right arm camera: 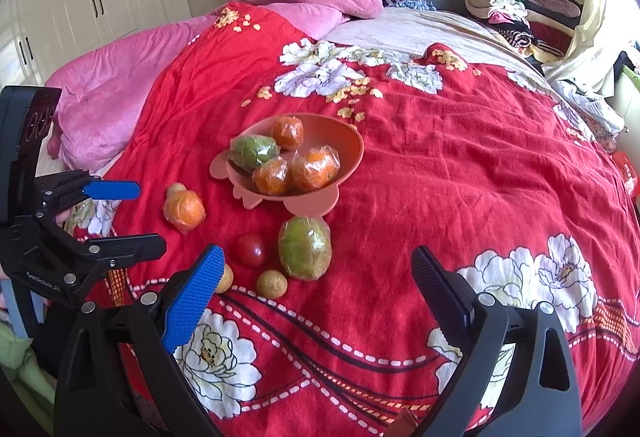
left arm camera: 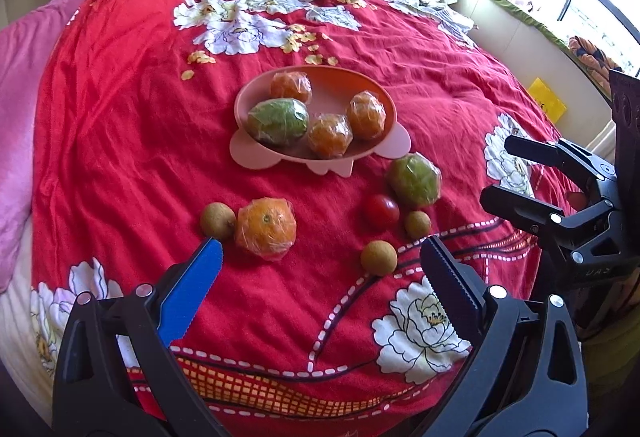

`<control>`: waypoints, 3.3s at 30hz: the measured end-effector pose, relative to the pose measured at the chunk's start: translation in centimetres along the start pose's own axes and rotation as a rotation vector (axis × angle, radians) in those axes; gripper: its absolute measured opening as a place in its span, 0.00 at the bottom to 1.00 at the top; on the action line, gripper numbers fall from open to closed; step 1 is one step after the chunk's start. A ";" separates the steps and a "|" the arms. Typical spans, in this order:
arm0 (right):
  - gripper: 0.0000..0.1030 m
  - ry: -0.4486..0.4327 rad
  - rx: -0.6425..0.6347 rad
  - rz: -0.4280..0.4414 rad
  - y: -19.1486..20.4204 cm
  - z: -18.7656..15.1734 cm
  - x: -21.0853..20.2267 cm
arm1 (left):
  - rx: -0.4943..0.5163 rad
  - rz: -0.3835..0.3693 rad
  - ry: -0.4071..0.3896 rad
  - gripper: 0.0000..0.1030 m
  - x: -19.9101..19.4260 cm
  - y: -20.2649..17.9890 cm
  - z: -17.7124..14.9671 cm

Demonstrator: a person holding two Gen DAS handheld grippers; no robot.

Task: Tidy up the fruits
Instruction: 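Reach the left tool to a small brown round fruit while the right tool reaches a wrapped green fruit, then close the left tool on the brown fruit while the right tool grasps the wrapped green fruit, then carry the brown fruit over the pink bowl while the right tool carries the green fruit there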

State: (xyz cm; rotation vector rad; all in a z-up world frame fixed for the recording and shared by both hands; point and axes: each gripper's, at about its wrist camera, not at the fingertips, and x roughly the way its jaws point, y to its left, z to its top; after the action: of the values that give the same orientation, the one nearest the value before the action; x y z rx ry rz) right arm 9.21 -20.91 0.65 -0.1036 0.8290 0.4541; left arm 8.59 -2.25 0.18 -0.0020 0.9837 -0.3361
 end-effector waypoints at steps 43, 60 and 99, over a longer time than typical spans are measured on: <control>0.50 0.128 -0.006 0.087 -0.4 0.2 6.3 | 0.055 -0.140 0.101 0.31 4.9 -3.1 -2.0; 0.39 0.147 -0.018 0.112 -0.4 0.7 8.4 | 0.056 -0.148 0.118 0.28 6.2 -2.9 -1.8; 0.39 -0.007 0.003 0.119 -0.9 4.8 2.8 | 0.014 -0.082 -0.006 0.19 2.1 0.5 4.4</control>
State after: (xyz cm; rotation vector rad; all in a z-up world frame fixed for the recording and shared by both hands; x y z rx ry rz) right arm 14.55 -19.53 1.81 -0.0498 0.8319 0.5648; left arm 13.39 -3.03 0.89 -0.0308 0.9768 -0.4176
